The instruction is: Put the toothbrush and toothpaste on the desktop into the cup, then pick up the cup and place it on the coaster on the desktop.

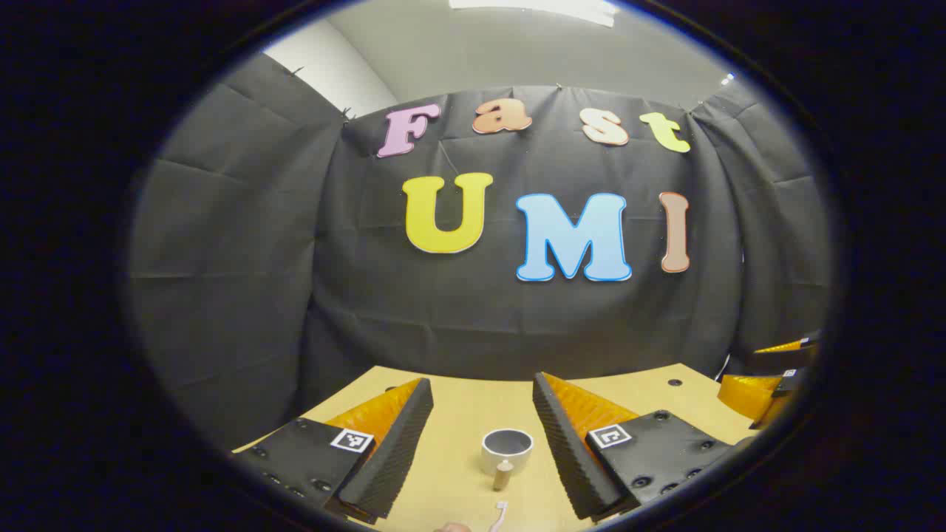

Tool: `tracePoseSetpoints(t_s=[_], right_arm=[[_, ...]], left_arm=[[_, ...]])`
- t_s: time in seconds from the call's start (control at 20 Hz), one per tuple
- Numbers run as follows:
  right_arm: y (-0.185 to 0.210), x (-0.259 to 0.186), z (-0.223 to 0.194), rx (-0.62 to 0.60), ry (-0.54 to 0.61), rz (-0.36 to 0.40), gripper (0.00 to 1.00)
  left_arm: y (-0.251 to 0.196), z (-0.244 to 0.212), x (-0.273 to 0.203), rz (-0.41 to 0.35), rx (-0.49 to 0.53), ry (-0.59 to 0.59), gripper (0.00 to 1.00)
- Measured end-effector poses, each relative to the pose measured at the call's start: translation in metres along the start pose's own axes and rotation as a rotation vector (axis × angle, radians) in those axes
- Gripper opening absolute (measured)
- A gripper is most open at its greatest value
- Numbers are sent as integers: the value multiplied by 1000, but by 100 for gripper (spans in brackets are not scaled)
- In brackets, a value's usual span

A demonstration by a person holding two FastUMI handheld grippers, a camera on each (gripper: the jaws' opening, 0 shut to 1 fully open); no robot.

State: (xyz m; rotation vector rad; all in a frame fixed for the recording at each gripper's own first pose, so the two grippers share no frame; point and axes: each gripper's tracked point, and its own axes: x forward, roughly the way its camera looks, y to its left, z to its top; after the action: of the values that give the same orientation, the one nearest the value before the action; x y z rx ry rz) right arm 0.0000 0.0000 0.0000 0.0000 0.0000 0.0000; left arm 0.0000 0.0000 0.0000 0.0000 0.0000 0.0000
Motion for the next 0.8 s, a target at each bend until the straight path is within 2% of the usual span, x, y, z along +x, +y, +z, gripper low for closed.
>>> tracePoseSetpoints(t_s=[0.15,0.2,0.25,0.3,0.55,0.6,0.65,0.7,0.8], right_arm=[[-3,6,-7,21,34,-24,93],[-3,7,-6,28,34,-29,93],[-1,8,-7,30,35,-31,93],[-2,10,-6,29,38,-37,93],[-1,12,-10,-3,53,-40,93],[1,12,-13,-6,62,-37,93],[3,13,-15,-5,74,-30,93],[6,15,-21,-1,87,-24,93],[14,16,-32,9,129,-13,93]], left_arm=[[-6,-6,8,-32,22,18,98],[-8,-7,9,-44,22,19,90],[-10,-9,9,-52,18,24,90],[-12,-13,11,-61,13,34,98],[-17,-21,18,-86,10,60,98],[-17,-24,18,-93,9,68,82],[-19,-28,17,-103,8,79,83],[-19,-34,17,-106,9,95,98],[-18,-48,16,-114,14,137,98]])
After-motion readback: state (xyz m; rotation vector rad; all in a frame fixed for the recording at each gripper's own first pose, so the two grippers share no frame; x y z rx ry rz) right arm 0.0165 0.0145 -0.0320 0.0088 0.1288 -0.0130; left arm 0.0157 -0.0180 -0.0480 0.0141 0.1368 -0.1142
